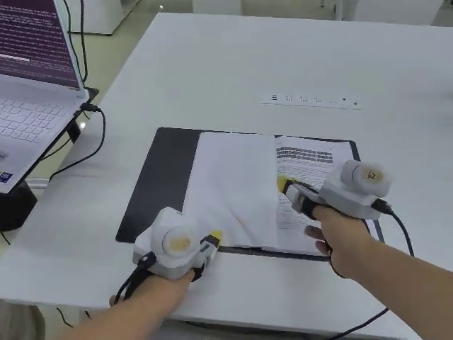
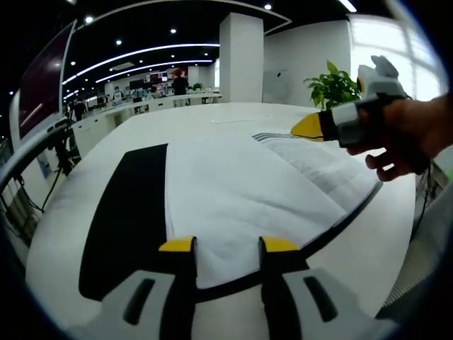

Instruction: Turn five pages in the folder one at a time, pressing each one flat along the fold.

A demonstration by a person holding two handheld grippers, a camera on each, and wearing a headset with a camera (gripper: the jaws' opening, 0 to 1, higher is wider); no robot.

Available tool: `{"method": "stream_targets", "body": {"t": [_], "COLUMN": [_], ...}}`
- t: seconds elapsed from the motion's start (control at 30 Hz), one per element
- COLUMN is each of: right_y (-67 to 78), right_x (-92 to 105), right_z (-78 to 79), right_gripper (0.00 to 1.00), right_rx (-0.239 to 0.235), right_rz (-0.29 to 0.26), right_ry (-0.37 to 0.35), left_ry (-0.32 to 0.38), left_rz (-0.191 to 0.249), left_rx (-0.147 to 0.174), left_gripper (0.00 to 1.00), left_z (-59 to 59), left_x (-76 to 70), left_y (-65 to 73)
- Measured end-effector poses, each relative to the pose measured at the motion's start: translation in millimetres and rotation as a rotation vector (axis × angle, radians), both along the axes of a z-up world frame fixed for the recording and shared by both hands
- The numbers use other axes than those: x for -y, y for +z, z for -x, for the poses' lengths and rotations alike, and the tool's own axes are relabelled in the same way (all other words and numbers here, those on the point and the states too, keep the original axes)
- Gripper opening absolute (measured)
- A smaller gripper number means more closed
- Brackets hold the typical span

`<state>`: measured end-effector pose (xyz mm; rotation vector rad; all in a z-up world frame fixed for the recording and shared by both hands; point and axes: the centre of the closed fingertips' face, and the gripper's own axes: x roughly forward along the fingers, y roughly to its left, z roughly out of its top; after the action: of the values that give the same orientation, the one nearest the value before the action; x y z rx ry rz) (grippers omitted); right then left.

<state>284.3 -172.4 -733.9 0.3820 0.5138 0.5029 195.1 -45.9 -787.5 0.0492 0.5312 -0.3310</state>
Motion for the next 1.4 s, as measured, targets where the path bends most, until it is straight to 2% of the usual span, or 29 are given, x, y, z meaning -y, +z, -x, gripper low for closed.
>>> {"method": "stream_targets", "body": {"t": [0.1,0.27,0.3,0.33,0.37,0.5,0.53,0.73,1.03,1.4], "right_y": [-6.3,-21.6,-23.8,-25.3,-26.9,-34.1,-31.5,-33.4,-48.0,-50.2], "right_x": [-11.7,-16.0,-17.2,-17.1,-15.9,-14.6,-14.7,-9.9,-9.0,-11.9], "right_z": [-7.8,-20.8,-23.6,-25.5,-28.6,-41.2,-46.6,-72.5,-117.7,-144.4], "right_gripper": [0.0,0.0,0.0,0.0,0.0,0.0,0.0,0.0,0.0,0.0], "right_rx": [0.028,0.038,0.039,0.045,0.052,0.034,0.049,0.045,0.048,0.041], "right_rz": [0.073,0.169,0.182,0.199,0.218,0.214,0.209,0.198,0.223,0.235], "right_ry": [0.064,0.086,0.094,0.097,0.099,0.081,0.071,0.031,0.034,0.033], "left_ry": [0.001,0.009,-0.003,0.009,0.007,0.007,0.005,0.005,0.003,0.003], "left_rz": [0.004,0.015,-0.001,0.015,0.013,0.012,0.01,0.009,0.008,0.01], "left_rx": [0.006,0.012,0.031,0.018,0.019,0.021,0.022,0.023,0.024,0.026], "left_gripper": [0.34,0.34,0.34,0.34,0.34,0.34,0.34,0.34,0.34,0.34], "left_z": [-0.1,-2.1,-4.1,-3.2,-3.3,-3.2,-2.7,-3.0,-2.9,-1.5], "left_x": [-0.4,-1.4,-2.1,-1.6,-0.9,-0.7,-0.4,0.2,1.1,0.9], "left_y": [-0.5,-2.8,-0.9,-2.5,-2.4,-2.4,-2.0,-2.4,-3.1,-2.5]}}
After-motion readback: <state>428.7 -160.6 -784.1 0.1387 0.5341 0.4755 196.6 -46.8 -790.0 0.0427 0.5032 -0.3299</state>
